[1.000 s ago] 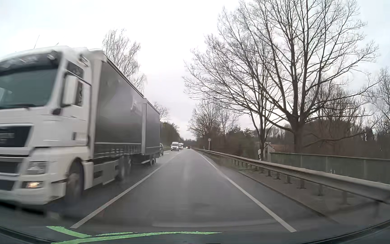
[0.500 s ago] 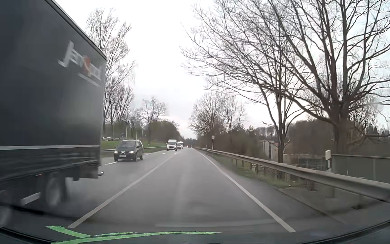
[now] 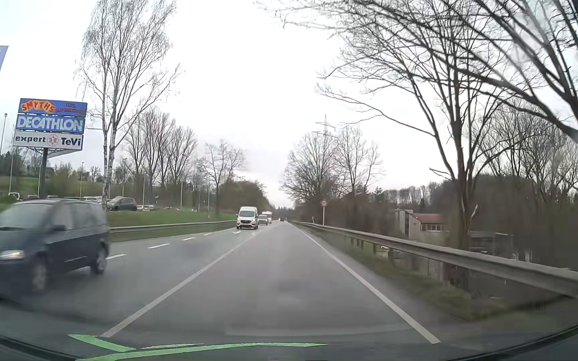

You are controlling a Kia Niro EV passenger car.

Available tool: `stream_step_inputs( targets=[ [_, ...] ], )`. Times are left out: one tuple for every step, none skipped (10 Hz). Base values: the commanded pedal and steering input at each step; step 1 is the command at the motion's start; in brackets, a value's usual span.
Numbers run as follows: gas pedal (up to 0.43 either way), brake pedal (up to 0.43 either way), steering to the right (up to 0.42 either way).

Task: Follow the waypoints while adhering to traffic rules and regulations

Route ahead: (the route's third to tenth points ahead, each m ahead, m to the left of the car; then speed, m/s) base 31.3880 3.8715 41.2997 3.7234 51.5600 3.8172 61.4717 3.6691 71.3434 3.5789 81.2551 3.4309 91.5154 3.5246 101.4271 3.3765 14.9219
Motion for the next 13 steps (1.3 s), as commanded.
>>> stream_step_inputs(
  targets=[
    [0.287,0.000,-0.003],
    [0.299,0.000,-0.003],
    [0.311,0.000,-0.003],
    [0.319,0.000,-0.003],
    [0.331,0.000,-0.003],
    [0.331,0.000,-0.003],
    [0.331,0.000,-0.003],
    [0.339,0.000,-0.003],
    [0.339,0.000,-0.002],
    [0.339,0.000,-0.002],
    [0.350,0.000,-0.002],
    [0.350,0.000,-0.001],
    [0.350,0.000,-0.001]
  ],
)
